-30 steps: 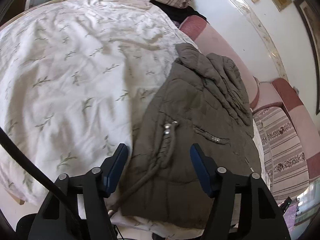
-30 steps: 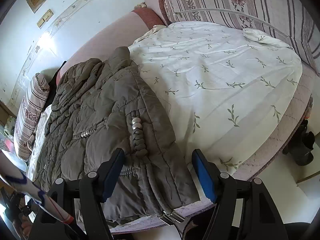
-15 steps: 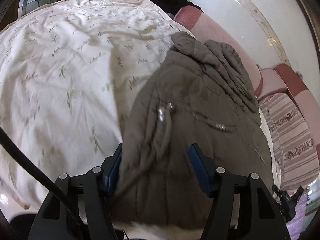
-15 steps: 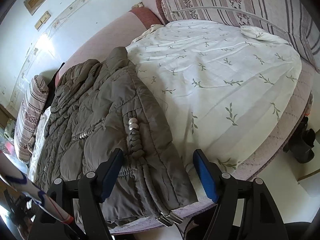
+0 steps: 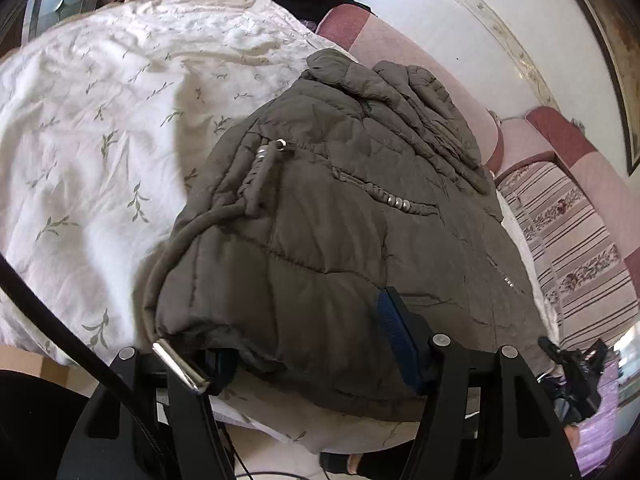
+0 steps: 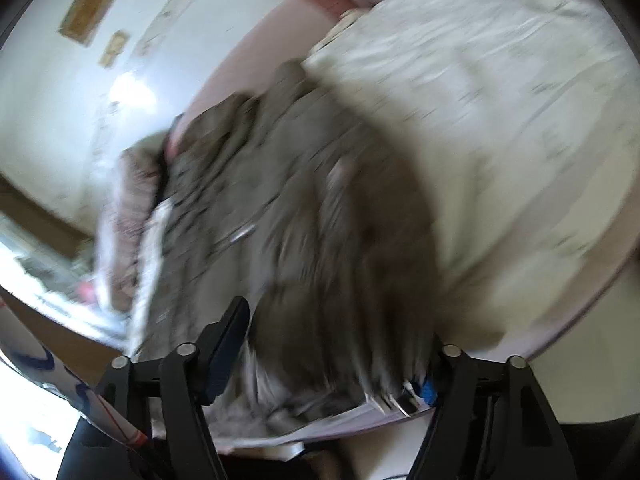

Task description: Fold large clothes

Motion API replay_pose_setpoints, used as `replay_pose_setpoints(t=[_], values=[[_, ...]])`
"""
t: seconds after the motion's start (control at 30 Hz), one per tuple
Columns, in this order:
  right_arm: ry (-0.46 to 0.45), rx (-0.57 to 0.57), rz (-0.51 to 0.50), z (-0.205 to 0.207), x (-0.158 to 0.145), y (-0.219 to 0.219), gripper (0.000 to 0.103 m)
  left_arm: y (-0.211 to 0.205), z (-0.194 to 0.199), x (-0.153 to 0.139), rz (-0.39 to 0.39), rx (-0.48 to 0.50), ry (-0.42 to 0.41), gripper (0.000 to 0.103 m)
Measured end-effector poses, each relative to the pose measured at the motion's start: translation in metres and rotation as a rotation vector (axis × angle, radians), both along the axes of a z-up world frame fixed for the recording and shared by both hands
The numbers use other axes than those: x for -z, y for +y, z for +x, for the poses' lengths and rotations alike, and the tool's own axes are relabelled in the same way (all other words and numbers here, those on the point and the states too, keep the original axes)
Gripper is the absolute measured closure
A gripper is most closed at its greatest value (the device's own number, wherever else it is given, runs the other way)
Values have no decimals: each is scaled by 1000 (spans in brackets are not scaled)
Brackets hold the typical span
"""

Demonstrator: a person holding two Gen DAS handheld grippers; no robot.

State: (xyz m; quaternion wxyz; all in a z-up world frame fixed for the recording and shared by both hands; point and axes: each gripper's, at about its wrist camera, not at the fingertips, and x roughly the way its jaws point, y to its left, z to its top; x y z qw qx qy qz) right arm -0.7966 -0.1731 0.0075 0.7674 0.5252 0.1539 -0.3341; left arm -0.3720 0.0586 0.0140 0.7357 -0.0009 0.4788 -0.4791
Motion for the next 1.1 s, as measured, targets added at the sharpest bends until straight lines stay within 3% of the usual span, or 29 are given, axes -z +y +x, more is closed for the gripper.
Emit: replay_pose_setpoints(t=[0.07,0.1,0.2,0.37,0.53,0.6,0.73,0.8,1.1], values=[[-7,-65,1,15,-1,7,42,-3,-5,-2,3,8,-28,40],[16,-83,-17,22,-3,12,54,-5,-7,-4,7,8,-48,40],[79,-37,-83,21,-12,15,67,-4,-10,-10,12,-11,-118,49],[73,12,-55,14,-6,9,67,-8,-7,-2,54,-27,-149,50],[162,-1,-74,28,-1,8,67,-15,-16,2,104,-30,-211,50],[206,-8,-105,33,-2,9,67,-20,-23,4,135,-35,-254,37],[266,-7,-170,37,-1,18,64,-30,-39,8,211,-35,-386,23],[274,-7,-204,37,0,22,63,-29,-38,8,217,-49,-388,17],[255,-5,-212,34,1,22,62,-29,-37,11,234,-77,-408,12]])
